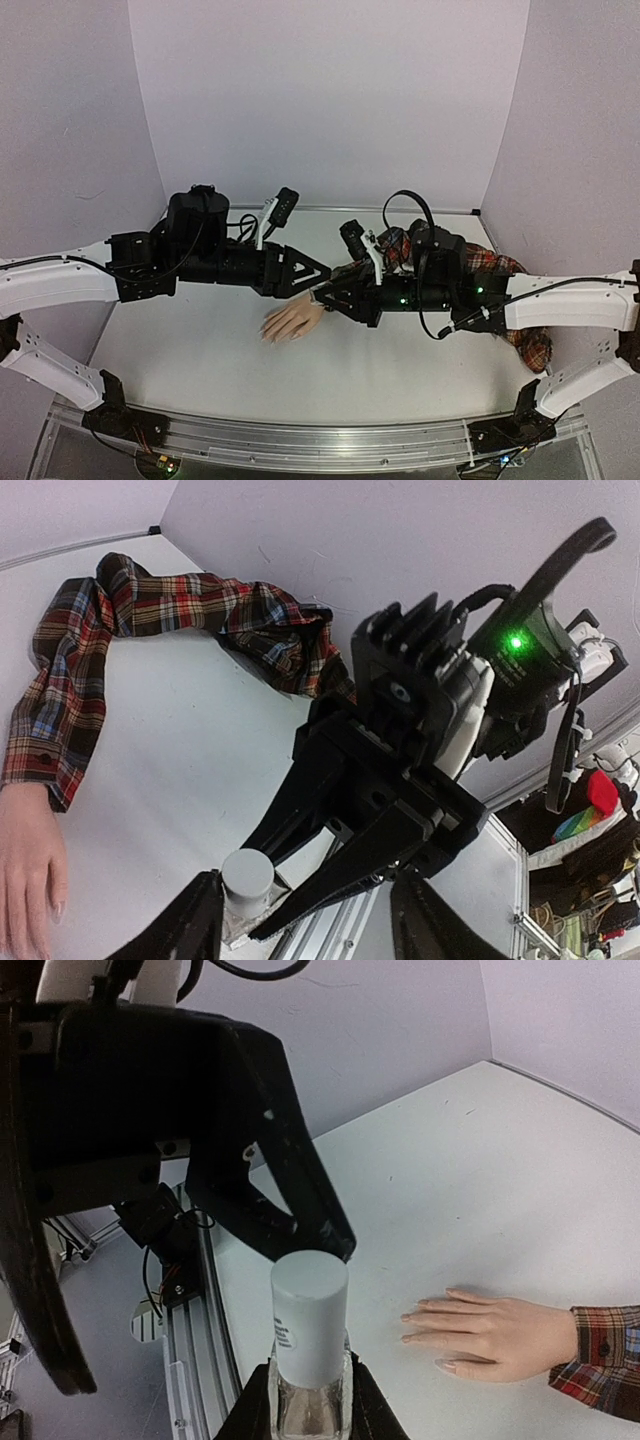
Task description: Paint the nails
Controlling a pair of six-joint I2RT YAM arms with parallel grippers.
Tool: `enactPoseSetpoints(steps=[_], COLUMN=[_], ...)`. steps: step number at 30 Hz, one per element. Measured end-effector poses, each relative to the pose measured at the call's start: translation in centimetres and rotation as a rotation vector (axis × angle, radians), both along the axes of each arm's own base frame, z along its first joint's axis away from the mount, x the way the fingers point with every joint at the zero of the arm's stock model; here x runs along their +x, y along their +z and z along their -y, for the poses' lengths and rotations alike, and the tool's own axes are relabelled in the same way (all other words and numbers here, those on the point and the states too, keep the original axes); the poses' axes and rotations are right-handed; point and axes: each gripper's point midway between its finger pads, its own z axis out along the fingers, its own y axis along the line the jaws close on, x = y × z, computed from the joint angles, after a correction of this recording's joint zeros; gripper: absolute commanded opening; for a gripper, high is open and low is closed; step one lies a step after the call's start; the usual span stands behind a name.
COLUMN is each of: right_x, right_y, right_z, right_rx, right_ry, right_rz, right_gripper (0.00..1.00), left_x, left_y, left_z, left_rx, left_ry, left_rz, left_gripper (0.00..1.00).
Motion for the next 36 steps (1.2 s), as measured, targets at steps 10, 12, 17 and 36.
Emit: enactPoseSetpoints(steps=[10,12,17,36], right_x=[-1.2,-1.3,-1.2,6.5], right_y=[0.8,1.0,1.5,2.6], right_z=[-0.3,-0.4,-0.4,-1.2], right_rx=[0.022,0.026,0.028,-0.259], right_ry=[0.092,0.098,0.102,-0.672], right_rz=[-0.011,-0.005,0.007,0.446], right_gripper=[0.00,0.00,0.00,0.00], left_x=[-0.5,-0.5,-0.3,7.9], left_y=[-0.3,-0.5,-0.9,-0.3], left_z=[0.2,0.4,0.5,-0.5], left_rx=[0.015,0.022,0.038,0.208], left_ry=[-0.044,-0.050,-0.049,0.470], left_rz=[0.012,0.006,0.010,-0.051], left_gripper=[0.38,0.32,0.06,0.31])
